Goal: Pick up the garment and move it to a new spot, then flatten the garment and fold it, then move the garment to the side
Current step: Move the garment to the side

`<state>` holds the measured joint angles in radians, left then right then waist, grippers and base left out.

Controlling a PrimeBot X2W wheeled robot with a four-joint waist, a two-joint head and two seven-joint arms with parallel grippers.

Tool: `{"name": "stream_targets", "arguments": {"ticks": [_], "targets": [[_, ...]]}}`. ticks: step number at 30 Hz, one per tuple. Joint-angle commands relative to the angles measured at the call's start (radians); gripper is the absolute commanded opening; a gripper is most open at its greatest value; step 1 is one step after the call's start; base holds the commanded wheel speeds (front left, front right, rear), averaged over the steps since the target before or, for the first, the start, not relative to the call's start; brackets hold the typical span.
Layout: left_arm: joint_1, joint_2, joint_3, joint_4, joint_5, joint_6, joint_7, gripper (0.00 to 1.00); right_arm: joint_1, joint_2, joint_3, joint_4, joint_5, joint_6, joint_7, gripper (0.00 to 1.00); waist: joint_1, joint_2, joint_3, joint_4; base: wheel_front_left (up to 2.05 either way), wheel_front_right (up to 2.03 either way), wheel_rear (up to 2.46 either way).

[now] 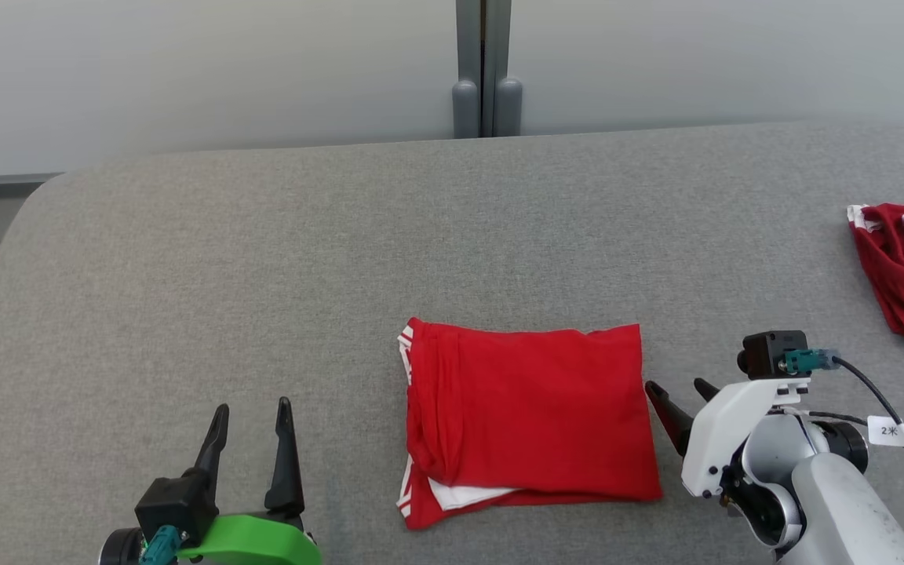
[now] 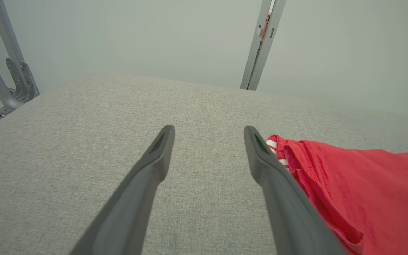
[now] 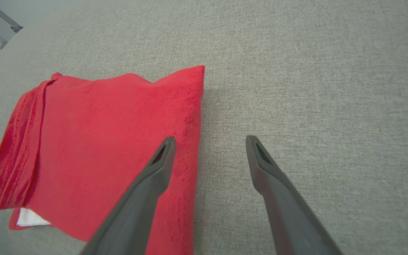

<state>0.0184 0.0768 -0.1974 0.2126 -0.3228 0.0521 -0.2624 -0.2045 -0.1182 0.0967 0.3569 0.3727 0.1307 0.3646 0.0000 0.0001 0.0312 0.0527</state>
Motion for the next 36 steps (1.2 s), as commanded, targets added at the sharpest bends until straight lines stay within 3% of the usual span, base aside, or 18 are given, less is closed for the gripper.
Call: {"name": "stream_targets", "arguments": {"ticks": [1, 13, 14, 15, 17, 18, 27, 36], "targets": [[-0.016, -0.003, 0.002, 0.004, -0.003, -0.005, -0.003, 1.00, -0.017, -0.009, 0.007, 0.001, 0.015, 0.000, 0.020, 1.00, 0.0000, -0.0001, 0.023, 0.024, 0.00, 0.00, 0.00], [-0.041, -0.018, 0.002, 0.012, 0.014, -0.021, -0.003, 1.00, -0.094, -0.032, 0.049, 0.119, 0.074, 0.000, 0.084, 1.00, 0.0000, -0.0001, 0.067, 0.092, 0.00, 0.00, 0.00], [-0.042, -0.019, 0.003, 0.013, 0.015, -0.023, -0.003, 1.00, -0.100, -0.031, 0.054, 0.133, 0.076, 0.000, 0.076, 0.89, 0.0000, -0.0001, 0.068, 0.095, 0.00, 0.00, 0.00], [-0.043, -0.019, 0.004, 0.013, 0.016, -0.024, -0.003, 1.00, -0.105, -0.029, 0.057, 0.144, 0.078, 0.000, 0.072, 0.58, 0.0000, -0.0001, 0.068, 0.096, 0.00, 0.00, 0.00], [-0.042, -0.020, 0.008, 0.013, 0.020, -0.025, -0.003, 1.00, -0.115, -0.025, 0.065, 0.169, 0.081, 0.000, 0.058, 0.25, 0.0000, -0.0001, 0.069, 0.097, 0.00, 0.00, 0.00], [-0.040, -0.020, 0.010, 0.013, 0.024, -0.025, -0.003, 1.00, -0.120, -0.025, 0.066, 0.180, 0.082, 0.000, 0.044, 0.00, 0.0000, -0.0001, 0.068, 0.096, 0.00, 0.00, 0.00], [-0.021, -0.018, 0.023, 0.009, 0.047, -0.032, -0.003, 1.00, -0.171, -0.082, 0.059, 0.225, 0.069, -0.001, -0.049, 0.00, 0.0000, -0.0001, 0.064, 0.018, 0.00, 0.00, 0.00], [-0.026, -0.020, 0.022, 0.000, 0.058, -0.038, -0.003, 1.00, -0.207, -0.196, 0.006, 0.175, 0.047, -0.001, -0.061, 0.00, 0.0000, -0.0001, 0.099, -0.154, 0.00, 0.00, 0.00]]}}
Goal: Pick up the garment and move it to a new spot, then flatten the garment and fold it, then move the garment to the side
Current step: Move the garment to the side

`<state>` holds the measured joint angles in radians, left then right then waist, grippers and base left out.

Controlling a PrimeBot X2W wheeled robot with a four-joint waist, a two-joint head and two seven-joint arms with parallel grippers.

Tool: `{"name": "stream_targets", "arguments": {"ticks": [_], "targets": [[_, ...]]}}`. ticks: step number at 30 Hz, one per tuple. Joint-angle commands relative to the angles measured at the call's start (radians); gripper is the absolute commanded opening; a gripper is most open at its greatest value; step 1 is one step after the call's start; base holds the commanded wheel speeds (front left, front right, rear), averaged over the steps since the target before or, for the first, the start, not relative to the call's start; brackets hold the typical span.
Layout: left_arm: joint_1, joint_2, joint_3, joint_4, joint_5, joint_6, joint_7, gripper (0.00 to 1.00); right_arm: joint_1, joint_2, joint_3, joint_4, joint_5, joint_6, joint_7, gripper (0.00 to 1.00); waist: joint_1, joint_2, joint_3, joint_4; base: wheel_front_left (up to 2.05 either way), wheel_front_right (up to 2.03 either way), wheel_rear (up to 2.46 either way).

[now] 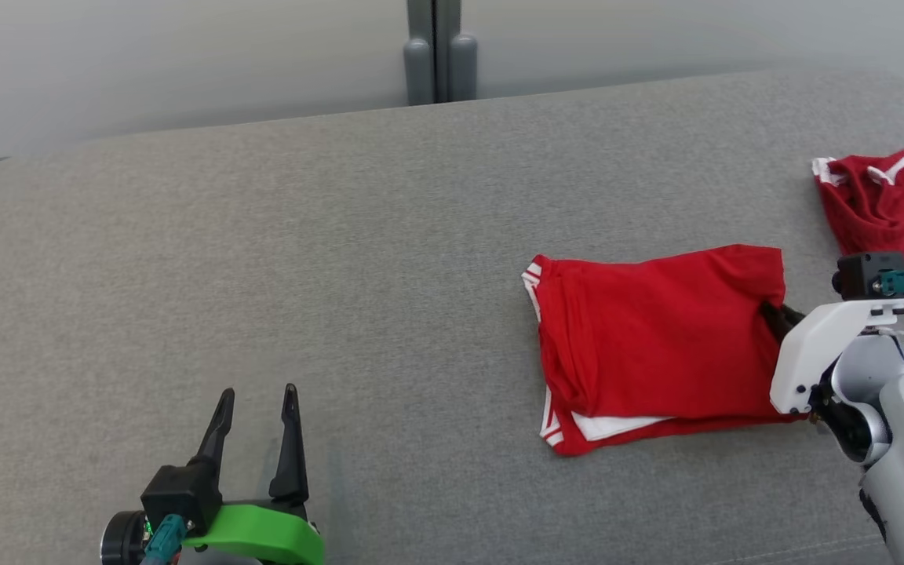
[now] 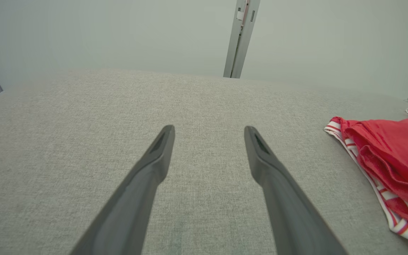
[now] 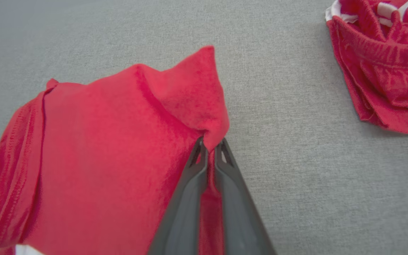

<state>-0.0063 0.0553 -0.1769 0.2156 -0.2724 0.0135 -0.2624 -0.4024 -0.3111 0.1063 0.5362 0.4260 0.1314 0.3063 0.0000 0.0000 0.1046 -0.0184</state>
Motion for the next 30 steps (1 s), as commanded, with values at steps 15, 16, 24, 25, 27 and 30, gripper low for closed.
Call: {"name": "stream_targets", "arguments": {"ticks": [15, 16, 24, 25, 27, 30], "targets": [[-0.077, 0.029, -0.016, 0.010, 0.038, -0.019, -0.003, 1.00, -0.048, 0.030, -0.066, -0.062, -0.027, -0.002, -0.047, 0.00, 0.0000, 0.0000, 0.118, -0.322, 0.00, 0.00, 0.00], [-0.078, 0.031, -0.017, 0.010, 0.038, -0.018, -0.003, 1.00, -0.050, 0.035, -0.066, -0.059, -0.027, -0.002, -0.049, 0.00, 0.0000, 0.0000, 0.120, -0.326, 0.00, 0.00, 0.00], [-0.089, 0.039, -0.025, 0.016, 0.034, -0.016, 0.001, 1.00, -0.092, 0.055, -0.058, -0.041, -0.035, -0.002, -0.079, 0.00, 0.0000, 0.0000, 0.120, -0.308, 0.00, 0.00, 0.00], [-0.089, 0.039, -0.024, 0.017, 0.031, -0.014, 0.000, 1.00, -0.105, 0.052, -0.056, -0.039, -0.037, -0.002, -0.080, 0.00, 0.0000, 0.0000, 0.119, -0.301, 0.00, 0.00, 0.00], [-0.089, 0.038, -0.024, 0.020, 0.028, -0.011, 0.000, 1.00, -0.129, 0.047, -0.053, -0.036, -0.043, -0.002, -0.076, 0.00, 0.0000, 0.0000, 0.115, -0.289, 0.00, 0.00, 0.00], [-0.092, 0.033, -0.027, 0.022, 0.021, -0.009, 0.000, 1.00, -0.178, 0.036, -0.052, -0.027, -0.053, -0.002, -0.064, 0.00, 0.0000, 0.0000, 0.107, -0.261, 0.00, 0.00, 0.00]]}}
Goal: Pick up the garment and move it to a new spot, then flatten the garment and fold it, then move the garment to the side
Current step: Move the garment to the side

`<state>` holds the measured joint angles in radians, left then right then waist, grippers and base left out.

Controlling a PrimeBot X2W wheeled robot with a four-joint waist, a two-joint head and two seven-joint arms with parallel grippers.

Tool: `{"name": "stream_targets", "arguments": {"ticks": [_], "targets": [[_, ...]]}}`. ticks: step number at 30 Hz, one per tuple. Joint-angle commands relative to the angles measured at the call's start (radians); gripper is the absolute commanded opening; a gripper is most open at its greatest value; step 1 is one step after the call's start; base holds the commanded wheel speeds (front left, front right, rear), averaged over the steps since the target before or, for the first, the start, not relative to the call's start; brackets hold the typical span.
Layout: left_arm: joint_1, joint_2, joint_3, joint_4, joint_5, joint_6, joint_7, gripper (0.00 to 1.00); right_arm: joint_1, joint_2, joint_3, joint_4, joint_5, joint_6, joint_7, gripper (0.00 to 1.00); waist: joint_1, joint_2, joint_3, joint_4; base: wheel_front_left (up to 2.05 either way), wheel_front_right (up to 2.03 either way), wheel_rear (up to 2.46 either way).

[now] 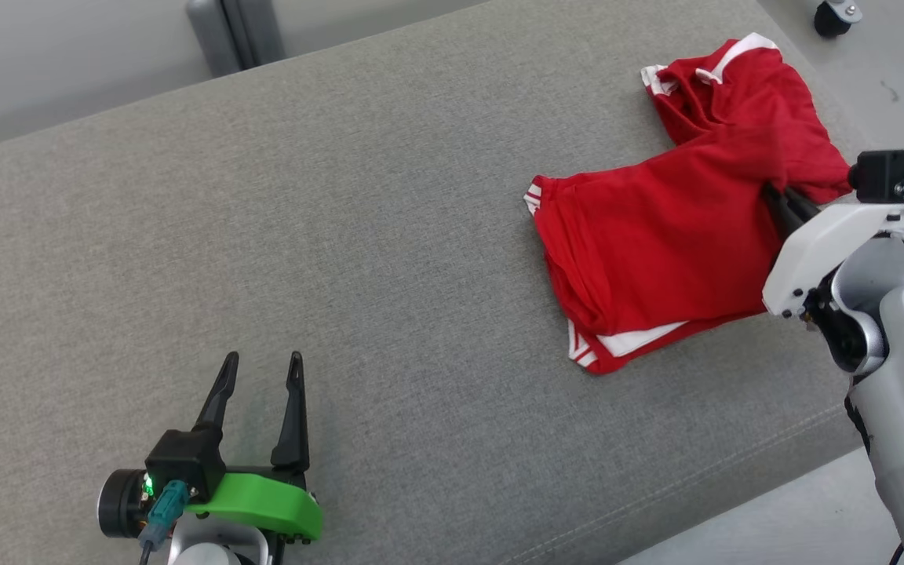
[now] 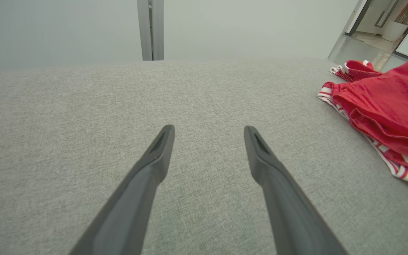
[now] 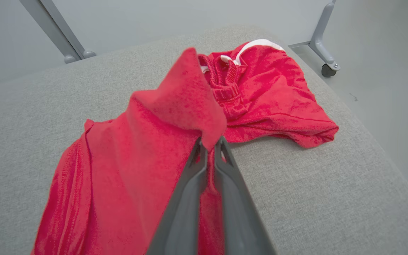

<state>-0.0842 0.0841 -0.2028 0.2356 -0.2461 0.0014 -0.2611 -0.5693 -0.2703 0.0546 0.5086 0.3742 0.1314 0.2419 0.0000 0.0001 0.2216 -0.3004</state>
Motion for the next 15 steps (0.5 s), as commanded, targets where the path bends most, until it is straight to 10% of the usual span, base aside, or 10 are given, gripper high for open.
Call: {"name": "stream_targets", "arguments": {"ticks": [1, 15], "targets": [[-0.013, 0.002, -0.002, 0.003, -0.007, 0.005, -0.002, 1.00, -0.030, -0.010, 0.000, 0.004, -0.007, -0.002, 0.004, 0.00, 0.0000, -0.0001, -0.013, 0.031, 0.00, 0.00, 0.00], [-0.016, -0.011, -0.014, 0.010, -0.017, 0.006, -0.004, 1.00, -0.222, -0.171, -0.039, 0.091, -0.022, -0.002, 0.078, 0.00, 0.0000, -0.0001, -0.012, 0.165, 0.00, 0.00, 0.00]]}}
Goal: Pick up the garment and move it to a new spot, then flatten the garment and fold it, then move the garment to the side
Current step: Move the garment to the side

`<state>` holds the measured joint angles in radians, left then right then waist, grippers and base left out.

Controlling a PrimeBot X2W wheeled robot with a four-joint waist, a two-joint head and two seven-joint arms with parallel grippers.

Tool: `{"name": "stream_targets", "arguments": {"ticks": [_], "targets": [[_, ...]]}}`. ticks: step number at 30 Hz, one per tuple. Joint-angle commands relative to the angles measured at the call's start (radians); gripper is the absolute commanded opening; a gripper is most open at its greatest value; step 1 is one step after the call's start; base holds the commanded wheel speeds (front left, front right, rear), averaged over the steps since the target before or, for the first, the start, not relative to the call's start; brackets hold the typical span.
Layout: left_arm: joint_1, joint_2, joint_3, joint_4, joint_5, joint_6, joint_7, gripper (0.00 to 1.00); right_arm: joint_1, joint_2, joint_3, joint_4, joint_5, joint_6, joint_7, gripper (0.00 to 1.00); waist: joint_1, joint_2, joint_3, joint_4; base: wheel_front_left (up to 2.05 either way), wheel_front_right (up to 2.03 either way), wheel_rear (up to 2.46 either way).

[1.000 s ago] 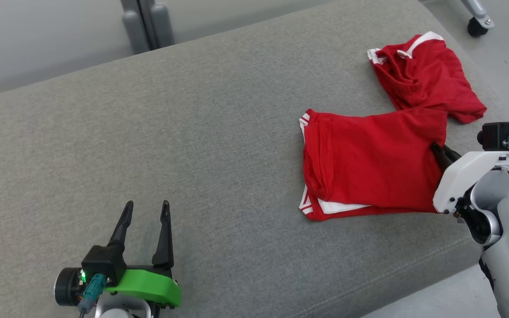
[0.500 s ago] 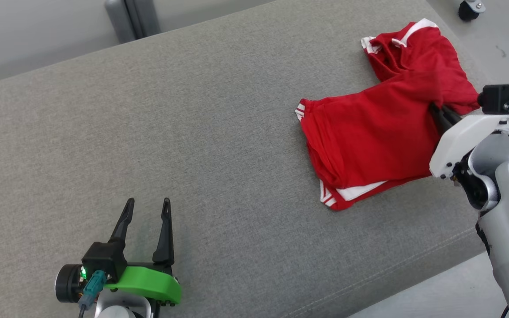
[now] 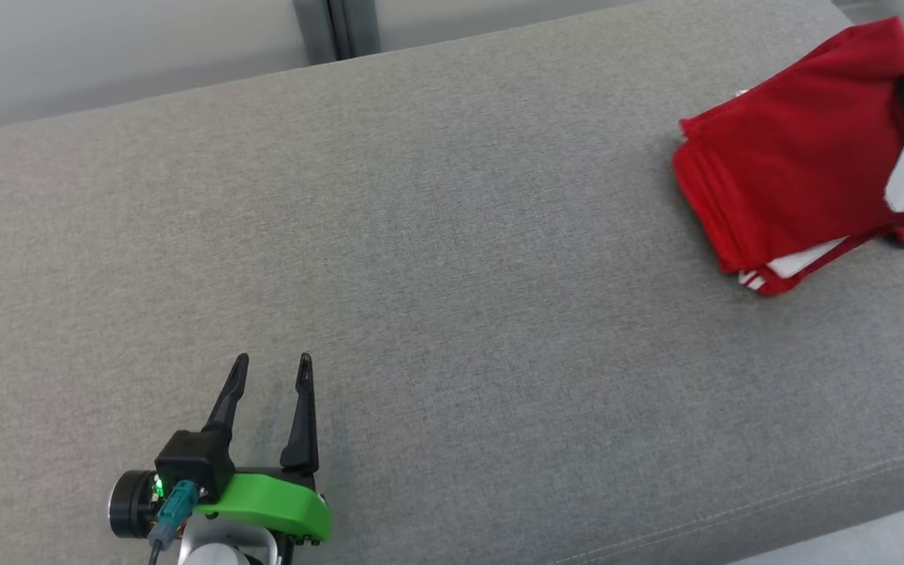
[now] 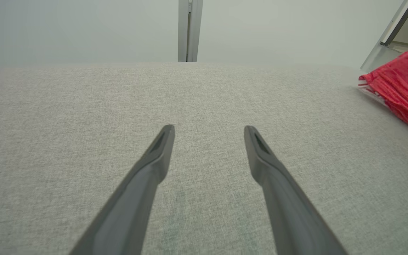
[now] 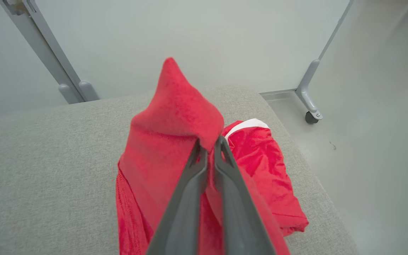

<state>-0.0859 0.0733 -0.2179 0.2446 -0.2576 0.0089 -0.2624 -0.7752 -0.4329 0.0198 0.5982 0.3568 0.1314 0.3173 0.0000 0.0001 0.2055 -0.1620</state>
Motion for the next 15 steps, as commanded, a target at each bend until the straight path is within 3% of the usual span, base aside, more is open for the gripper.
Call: {"name": "stream_targets", "arguments": {"ticks": [1, 11, 15], "targets": [[-0.014, -0.001, 0.001, 0.001, -0.005, -0.003, -0.002, 1.00, -0.025, -0.021, -0.008, 0.005, -0.007, -0.002, 0.006, 0.00, 0.0000, -0.0001, 0.006, 0.031, 0.00, 0.00, 0.00], [-0.038, 0.008, -0.014, -0.009, 0.016, -0.014, -0.003, 1.00, -0.104, -0.128, -0.062, 0.072, -0.043, -0.002, 0.036, 0.00, 0.0000, -0.0001, 0.068, 0.078, 0.00, 0.00, 0.00], [-0.052, 0.016, -0.025, -0.007, 0.026, -0.016, -0.003, 1.00, -0.117, -0.139, -0.122, 0.121, -0.091, -0.002, 0.009, 0.00, 0.0000, -0.0001, 0.097, 0.099, 0.00, 0.00, 0.00]]}}
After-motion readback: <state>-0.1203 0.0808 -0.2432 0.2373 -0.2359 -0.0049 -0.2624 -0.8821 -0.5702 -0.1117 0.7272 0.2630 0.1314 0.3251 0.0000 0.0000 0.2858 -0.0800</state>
